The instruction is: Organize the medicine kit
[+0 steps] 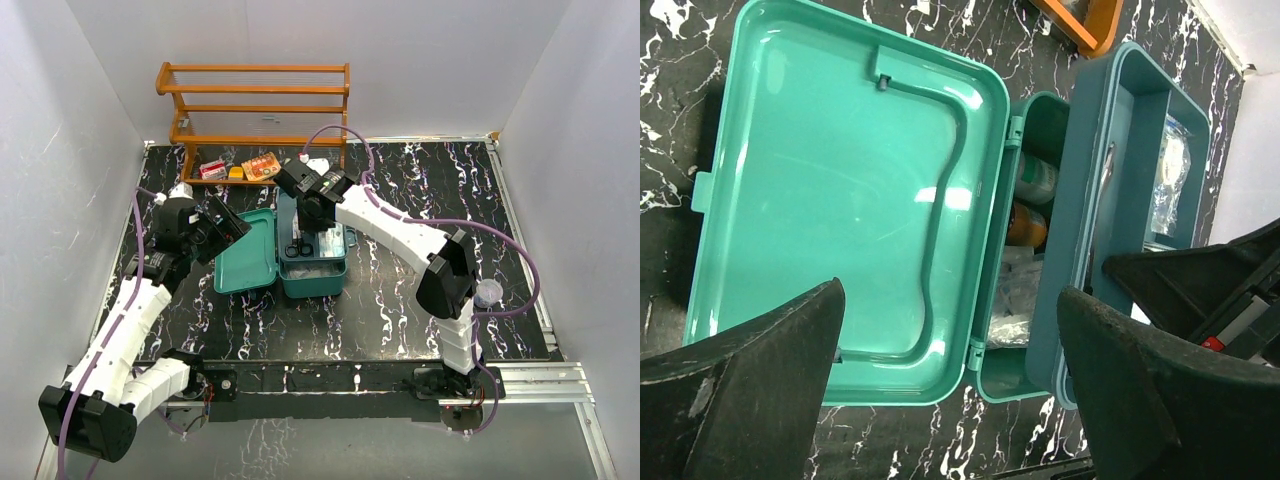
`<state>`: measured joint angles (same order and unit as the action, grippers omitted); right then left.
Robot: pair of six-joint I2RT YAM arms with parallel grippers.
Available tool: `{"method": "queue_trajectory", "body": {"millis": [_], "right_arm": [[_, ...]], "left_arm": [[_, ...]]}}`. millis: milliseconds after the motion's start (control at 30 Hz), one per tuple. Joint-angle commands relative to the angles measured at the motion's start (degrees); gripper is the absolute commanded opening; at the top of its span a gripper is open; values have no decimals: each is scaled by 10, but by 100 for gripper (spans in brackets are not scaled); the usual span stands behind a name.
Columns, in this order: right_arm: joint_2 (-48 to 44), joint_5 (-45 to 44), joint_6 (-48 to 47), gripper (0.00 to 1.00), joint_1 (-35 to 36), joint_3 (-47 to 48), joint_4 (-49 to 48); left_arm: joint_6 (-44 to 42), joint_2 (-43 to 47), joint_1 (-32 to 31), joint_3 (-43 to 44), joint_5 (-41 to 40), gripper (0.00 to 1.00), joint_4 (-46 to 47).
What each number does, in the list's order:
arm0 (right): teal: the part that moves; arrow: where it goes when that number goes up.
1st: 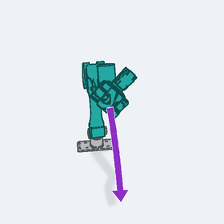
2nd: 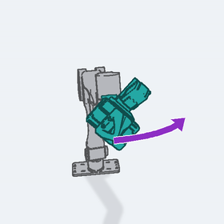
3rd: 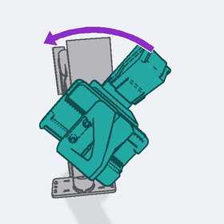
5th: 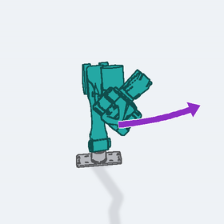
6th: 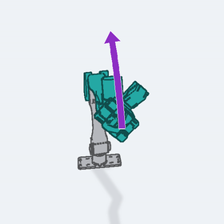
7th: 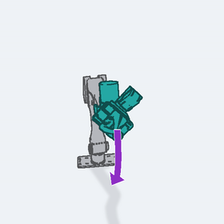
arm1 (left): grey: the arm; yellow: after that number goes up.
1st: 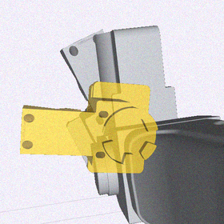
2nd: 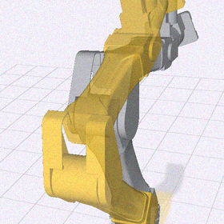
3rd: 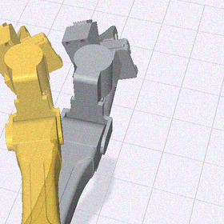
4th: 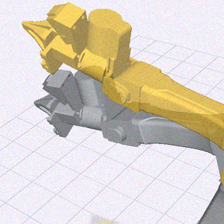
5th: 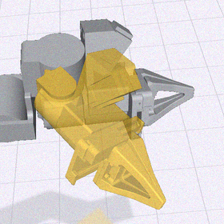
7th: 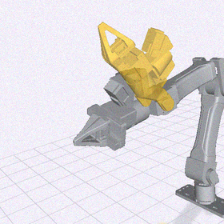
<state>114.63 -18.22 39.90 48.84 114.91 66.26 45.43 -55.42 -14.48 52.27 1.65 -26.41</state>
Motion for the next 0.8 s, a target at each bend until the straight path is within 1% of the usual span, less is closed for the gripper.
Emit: {"method": "queue_trajectory", "body": {"millis": [0,233,533,633,767], "right_arm": [[-3,-23,32,0,5,25,7],[-11,-15,52,0,16,-13,6],[1,-17,48,0,25,-30,6],[5,-28,48,0,28,-41,0],[17,-53,42,0,27,-33,-3]], "left_arm": [[2,11,-1,-12,-20,86,-6],[-1,0,-1,-17,-20,87,0],[-13,-16,-1,-7,-18,88,-6],[-13,-12,0,-8,-23,88,-10],[-15,-7,-1,-6,-29,88,-16]]}}
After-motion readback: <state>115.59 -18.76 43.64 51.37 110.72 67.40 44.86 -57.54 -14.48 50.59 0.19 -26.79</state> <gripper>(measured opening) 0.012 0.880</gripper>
